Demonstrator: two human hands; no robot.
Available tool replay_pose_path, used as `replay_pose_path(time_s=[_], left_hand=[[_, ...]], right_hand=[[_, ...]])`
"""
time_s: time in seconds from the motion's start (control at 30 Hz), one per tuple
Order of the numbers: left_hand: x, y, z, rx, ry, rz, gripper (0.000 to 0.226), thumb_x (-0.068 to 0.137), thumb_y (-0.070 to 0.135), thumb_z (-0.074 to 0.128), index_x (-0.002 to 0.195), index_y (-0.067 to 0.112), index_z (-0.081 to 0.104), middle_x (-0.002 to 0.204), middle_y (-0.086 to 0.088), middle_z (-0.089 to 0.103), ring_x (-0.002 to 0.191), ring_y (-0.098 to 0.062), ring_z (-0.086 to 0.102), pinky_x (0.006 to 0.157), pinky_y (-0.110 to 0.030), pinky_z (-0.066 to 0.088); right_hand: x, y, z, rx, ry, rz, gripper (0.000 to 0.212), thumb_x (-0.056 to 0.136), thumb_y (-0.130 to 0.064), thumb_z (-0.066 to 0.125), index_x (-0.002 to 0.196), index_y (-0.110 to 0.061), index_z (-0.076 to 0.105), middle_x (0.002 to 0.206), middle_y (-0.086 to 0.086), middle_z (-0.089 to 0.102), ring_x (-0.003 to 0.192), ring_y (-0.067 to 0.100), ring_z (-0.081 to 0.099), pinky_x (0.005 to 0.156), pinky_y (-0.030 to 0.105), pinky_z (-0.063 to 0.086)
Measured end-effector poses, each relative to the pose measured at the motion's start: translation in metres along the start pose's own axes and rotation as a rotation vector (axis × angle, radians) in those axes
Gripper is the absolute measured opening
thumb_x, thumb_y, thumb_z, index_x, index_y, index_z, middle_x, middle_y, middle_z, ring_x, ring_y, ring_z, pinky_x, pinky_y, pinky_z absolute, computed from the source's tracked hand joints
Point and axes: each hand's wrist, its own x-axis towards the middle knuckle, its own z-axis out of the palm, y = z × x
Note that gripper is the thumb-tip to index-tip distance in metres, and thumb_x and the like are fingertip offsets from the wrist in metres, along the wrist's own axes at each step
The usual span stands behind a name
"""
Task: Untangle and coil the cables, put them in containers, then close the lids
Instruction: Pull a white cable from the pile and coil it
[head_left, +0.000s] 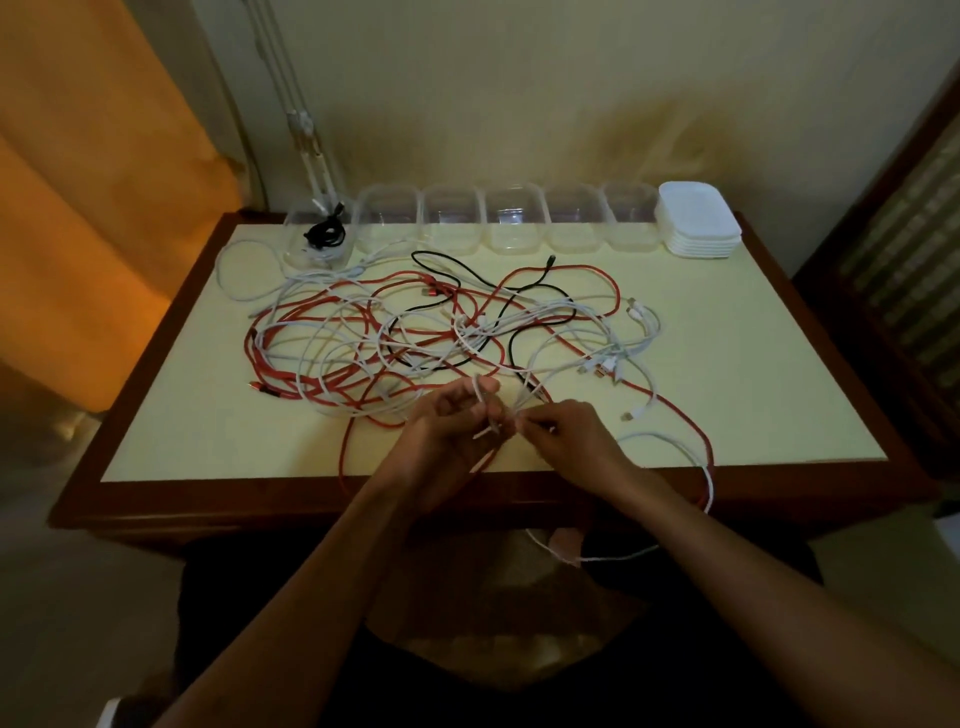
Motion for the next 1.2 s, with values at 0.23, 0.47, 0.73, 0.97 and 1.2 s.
replay_pose_path(time_s=[0.23, 0.47, 0.73, 0.97, 1.2], left_hand=[[-0.013, -0.012, -0.003, -0.133, 0.170, 0.100, 0.017, 0.091, -0.005, 0.047, 0.101, 0.003, 0.058, 0.091, -0.009, 0.063, 0.093, -0.024, 0.064, 0.089, -0.035, 0.054], [-0.025, -0.017, 0.000, -0.183, 0.393, 0.212, 0.022, 0.090, -0.004, 0.049, 0.107, 0.003, 0.061, 0.088, -0.008, 0.066, 0.094, -0.022, 0.066, 0.096, -0.037, 0.052], [-0.016, -0.012, 0.006, -0.157, 0.455, 0.059, 0.027, 0.099, 0.008, 0.040, 0.110, 0.002, 0.063, 0.076, -0.004, 0.053, 0.076, -0.015, 0.054, 0.084, -0.032, 0.046], [-0.022, -0.010, 0.017, 0.121, 0.359, 0.052, 0.026, 0.103, 0.010, 0.037, 0.104, 0.004, 0.062, 0.076, -0.005, 0.060, 0.082, -0.018, 0.064, 0.086, -0.032, 0.053], [-0.029, -0.008, 0.000, 0.340, 0.398, 0.055, 0.022, 0.101, 0.004, 0.040, 0.104, 0.006, 0.062, 0.087, -0.007, 0.074, 0.097, -0.023, 0.071, 0.091, -0.036, 0.054]], right_hand=[[-0.028, -0.019, 0.013, -0.018, -0.134, -0.030, 0.026, 0.101, -0.032, 0.051, 0.107, -0.019, 0.073, 0.086, -0.002, 0.074, 0.071, 0.008, 0.064, 0.068, 0.031, 0.051], [-0.057, -0.047, 0.020, 0.162, -0.036, 0.144, 0.024, 0.098, -0.018, 0.058, 0.119, -0.014, 0.069, 0.088, -0.013, 0.066, 0.077, -0.012, 0.059, 0.068, 0.000, 0.042], [-0.062, -0.054, 0.032, 0.198, 0.125, 0.240, 0.024, 0.099, -0.014, 0.055, 0.118, -0.012, 0.069, 0.087, -0.006, 0.067, 0.080, 0.000, 0.062, 0.066, 0.005, 0.044], [-0.067, -0.060, 0.049, 0.207, 0.097, 0.186, 0.020, 0.100, -0.016, 0.054, 0.105, -0.016, 0.073, 0.080, -0.012, 0.066, 0.075, -0.003, 0.061, 0.064, 0.009, 0.042], [-0.066, -0.056, 0.037, 0.238, 0.071, 0.128, 0.020, 0.097, -0.011, 0.060, 0.111, -0.013, 0.073, 0.091, -0.007, 0.072, 0.084, -0.006, 0.063, 0.072, 0.006, 0.046]])
